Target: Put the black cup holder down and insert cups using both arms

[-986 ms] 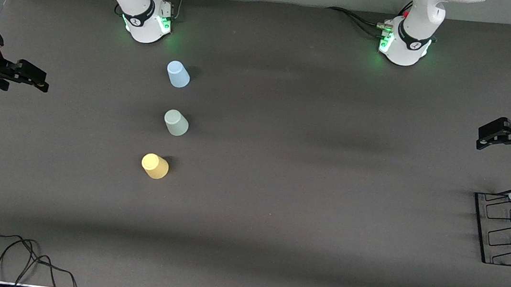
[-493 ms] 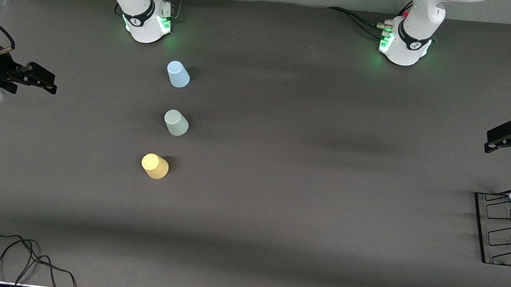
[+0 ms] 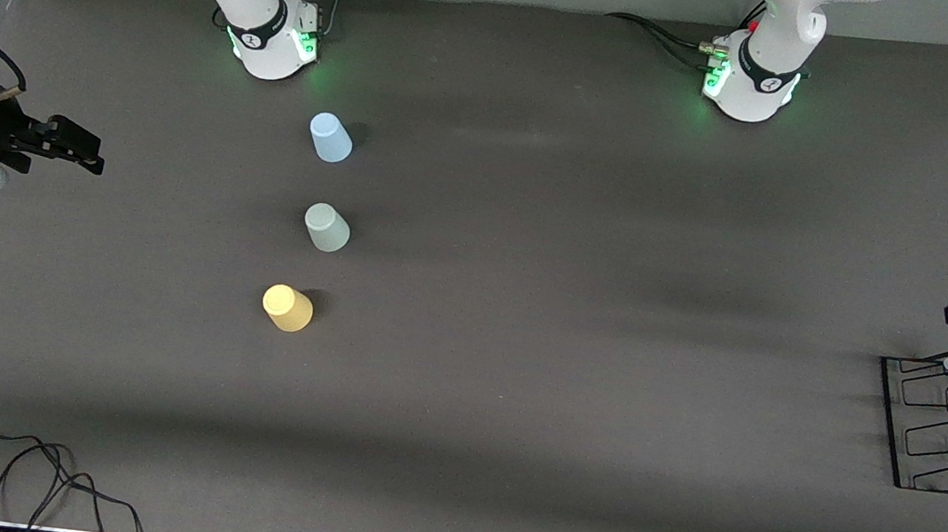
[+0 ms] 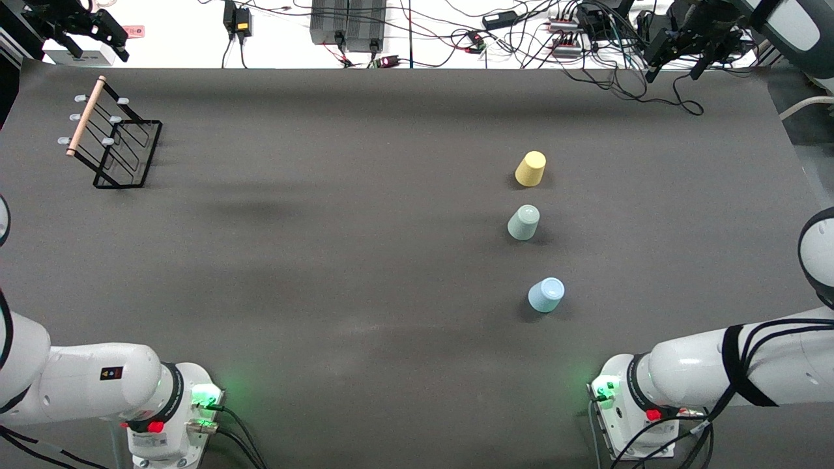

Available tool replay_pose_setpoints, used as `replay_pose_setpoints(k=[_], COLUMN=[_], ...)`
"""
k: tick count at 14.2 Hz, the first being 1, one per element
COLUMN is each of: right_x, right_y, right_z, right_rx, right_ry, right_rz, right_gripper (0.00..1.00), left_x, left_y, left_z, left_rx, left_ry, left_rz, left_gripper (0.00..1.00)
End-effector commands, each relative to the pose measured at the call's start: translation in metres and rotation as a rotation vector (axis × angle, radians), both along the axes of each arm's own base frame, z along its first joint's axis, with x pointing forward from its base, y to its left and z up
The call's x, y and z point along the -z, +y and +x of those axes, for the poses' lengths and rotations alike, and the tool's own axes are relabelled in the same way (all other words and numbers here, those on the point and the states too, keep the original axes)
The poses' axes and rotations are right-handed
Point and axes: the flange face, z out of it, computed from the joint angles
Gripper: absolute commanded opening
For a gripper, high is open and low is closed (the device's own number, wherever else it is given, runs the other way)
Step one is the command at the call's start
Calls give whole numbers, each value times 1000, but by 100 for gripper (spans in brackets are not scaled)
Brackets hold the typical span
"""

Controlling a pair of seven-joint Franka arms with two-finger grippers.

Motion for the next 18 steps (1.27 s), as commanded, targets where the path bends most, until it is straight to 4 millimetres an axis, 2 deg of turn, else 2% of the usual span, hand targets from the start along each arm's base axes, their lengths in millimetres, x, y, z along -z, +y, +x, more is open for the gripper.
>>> replay_pose_setpoints(k=[1, 3, 7, 9, 11, 15, 16, 17, 18], right_x=[-4, -4, -5, -4, -3, -1, -1, -2, -4], right_y=[0, 0, 0, -1, -2, -4, -5, -5, -5], right_z=[-1, -1, -2, -1, 2, 3, 4, 4, 2], right_rx=[19, 19, 21, 21, 20, 23, 26, 25, 25], right_ry=[9, 11, 9, 11, 6, 6, 5, 5, 5], right_rz=[12, 12, 12, 10, 7, 6, 6, 4, 4], right_gripper=[100, 100, 100, 100, 100, 100, 100, 100, 100], left_x=[15, 36, 70, 88, 109, 159, 171, 182, 192], left_y=[30, 38, 82, 129, 160, 187, 206, 216, 216], left_z=[18, 33, 50, 47, 45, 49, 45, 44, 48], left_rx=[35, 53, 66, 71, 141, 116, 95, 86, 78], left_ry=[-19, 4, 32, 13, 17, 45, 42, 37, 35], left_rz=[0, 9, 9, 11, 13, 7, 5, 6, 8], left_gripper=[100, 100, 100, 100, 100, 100, 100, 100, 100])
